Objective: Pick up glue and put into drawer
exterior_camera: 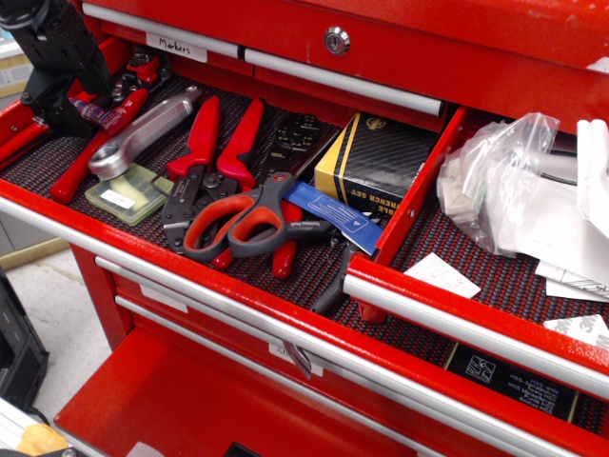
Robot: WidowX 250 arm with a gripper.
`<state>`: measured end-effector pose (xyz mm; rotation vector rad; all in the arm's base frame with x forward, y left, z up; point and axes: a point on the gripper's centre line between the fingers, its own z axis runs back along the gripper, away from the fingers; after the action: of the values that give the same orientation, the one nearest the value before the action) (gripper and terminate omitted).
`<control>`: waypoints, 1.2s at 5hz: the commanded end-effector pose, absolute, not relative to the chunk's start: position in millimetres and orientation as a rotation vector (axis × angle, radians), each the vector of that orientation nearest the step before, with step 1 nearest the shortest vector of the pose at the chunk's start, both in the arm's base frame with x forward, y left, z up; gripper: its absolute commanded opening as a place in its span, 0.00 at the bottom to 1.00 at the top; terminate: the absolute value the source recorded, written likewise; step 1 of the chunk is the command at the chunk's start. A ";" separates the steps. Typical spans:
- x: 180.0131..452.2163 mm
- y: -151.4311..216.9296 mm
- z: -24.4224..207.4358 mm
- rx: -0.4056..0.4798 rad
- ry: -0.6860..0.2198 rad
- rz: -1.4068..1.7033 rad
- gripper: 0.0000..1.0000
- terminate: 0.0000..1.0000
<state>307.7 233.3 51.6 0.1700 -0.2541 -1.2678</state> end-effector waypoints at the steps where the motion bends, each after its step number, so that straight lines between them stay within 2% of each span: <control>1: 319.7 236.2 61.5 0.165 -0.274 -1.220 0.00 0.00; 2: 317.3 232.6 60.1 0.149 -0.276 -1.181 0.00 0.00; 3: 310.4 224.0 68.1 0.131 -0.254 -1.136 0.00 0.00; 4: 299.3 207.0 89.0 0.097 -0.220 -1.042 0.00 0.00; 5: 293.1 167.9 120.4 0.079 -0.188 -0.884 0.00 0.00; 6: 279.6 117.9 159.3 0.080 -0.096 -0.742 0.00 0.00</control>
<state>269.0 107.2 153.1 0.0575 -0.0516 -0.6953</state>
